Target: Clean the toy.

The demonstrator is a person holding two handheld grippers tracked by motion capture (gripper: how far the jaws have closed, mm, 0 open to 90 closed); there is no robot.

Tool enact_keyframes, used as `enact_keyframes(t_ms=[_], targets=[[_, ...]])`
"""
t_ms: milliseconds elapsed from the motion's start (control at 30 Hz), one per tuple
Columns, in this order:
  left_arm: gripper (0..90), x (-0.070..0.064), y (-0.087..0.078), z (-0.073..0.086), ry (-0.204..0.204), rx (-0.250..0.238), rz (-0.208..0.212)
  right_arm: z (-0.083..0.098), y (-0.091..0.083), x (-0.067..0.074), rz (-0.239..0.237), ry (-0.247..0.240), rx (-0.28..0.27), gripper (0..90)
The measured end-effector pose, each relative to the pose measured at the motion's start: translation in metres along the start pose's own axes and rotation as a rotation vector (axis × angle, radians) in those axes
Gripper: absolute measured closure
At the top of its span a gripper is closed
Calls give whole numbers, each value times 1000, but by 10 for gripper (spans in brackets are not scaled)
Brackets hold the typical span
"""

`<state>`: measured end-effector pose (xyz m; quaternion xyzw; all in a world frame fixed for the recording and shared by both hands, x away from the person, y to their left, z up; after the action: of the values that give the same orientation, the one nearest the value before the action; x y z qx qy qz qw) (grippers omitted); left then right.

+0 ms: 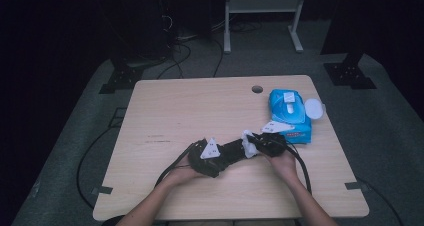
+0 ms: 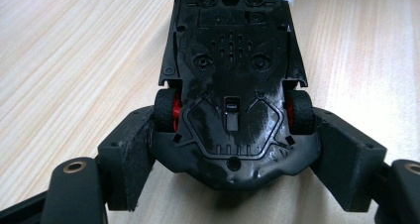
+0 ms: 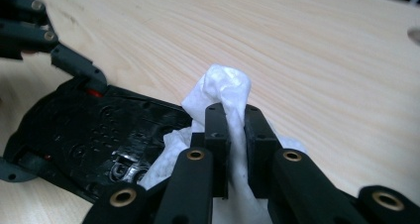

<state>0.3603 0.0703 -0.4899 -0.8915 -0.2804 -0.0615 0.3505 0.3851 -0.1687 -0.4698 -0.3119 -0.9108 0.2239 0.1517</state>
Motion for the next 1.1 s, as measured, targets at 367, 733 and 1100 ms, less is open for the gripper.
enact_keyframes(t_ms=[367, 733, 1100], targets=[[236, 2, 0, 1, -23, -6, 16, -2, 7, 7, -8, -19, 6, 822], [236, 0, 1, -1, -10, -5, 8, -12, 28, 33, -82, -71, 34, 824], [236, 3, 1, -1, -15, -3, 2, -22, 50, 58, -158, -124, 68, 824]])
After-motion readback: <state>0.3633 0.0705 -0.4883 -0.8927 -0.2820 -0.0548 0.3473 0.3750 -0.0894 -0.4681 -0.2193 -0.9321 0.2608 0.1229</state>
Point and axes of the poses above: each handheld gripper's, and its own axes: y roughly forward along the jaws, z roughly out of its underside, x roughly to its left, the point moved 2 cm from there along y, roughly forward along the jaws, and after that the axes turned 10 degrees about -z, right-handed, at the moved point
